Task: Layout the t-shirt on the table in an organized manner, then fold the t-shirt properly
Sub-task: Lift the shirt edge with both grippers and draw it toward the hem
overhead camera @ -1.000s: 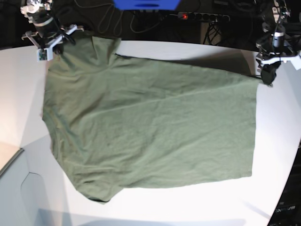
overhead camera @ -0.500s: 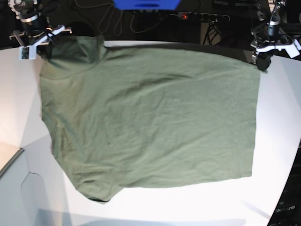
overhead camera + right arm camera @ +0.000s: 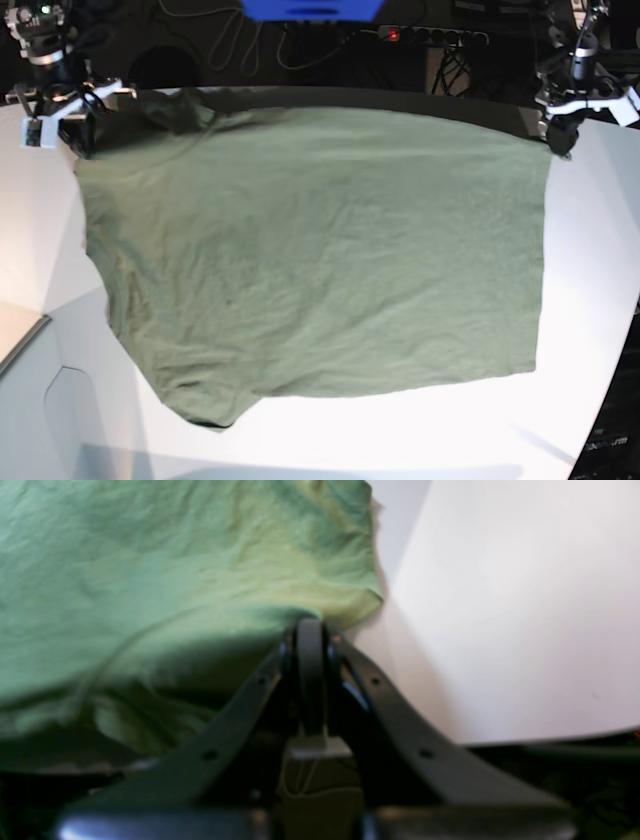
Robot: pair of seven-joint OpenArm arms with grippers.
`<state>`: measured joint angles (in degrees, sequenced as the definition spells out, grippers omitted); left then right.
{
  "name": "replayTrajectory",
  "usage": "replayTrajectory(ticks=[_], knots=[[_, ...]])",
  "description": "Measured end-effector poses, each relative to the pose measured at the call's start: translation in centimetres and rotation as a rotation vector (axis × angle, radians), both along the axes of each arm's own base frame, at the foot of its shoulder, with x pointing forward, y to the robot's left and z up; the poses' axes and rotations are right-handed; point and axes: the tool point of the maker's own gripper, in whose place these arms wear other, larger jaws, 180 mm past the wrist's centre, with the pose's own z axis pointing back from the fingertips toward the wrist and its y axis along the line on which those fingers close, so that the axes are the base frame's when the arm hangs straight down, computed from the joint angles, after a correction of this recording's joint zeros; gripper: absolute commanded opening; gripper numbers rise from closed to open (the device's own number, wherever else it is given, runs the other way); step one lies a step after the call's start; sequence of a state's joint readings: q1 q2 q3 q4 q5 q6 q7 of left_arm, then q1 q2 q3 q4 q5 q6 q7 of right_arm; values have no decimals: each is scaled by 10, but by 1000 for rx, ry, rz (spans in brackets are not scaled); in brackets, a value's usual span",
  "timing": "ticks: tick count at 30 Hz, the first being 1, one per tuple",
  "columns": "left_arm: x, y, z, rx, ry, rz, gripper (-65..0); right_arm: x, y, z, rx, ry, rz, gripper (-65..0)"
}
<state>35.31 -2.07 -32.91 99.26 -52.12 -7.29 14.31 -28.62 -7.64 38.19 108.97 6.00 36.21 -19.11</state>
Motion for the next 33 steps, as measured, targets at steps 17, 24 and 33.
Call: replayTrajectory(ticks=[17,24,33], knots=[[49,2,20,-5,-121,5,-649,125,17,2,89,-150,132,-650],[69,16,18,6,-132,5,-649,169,24,1,113,-162,193,-650],[85,18,30,19,-168,-8,-649,211,30,-4,161,-151,223,-650]])
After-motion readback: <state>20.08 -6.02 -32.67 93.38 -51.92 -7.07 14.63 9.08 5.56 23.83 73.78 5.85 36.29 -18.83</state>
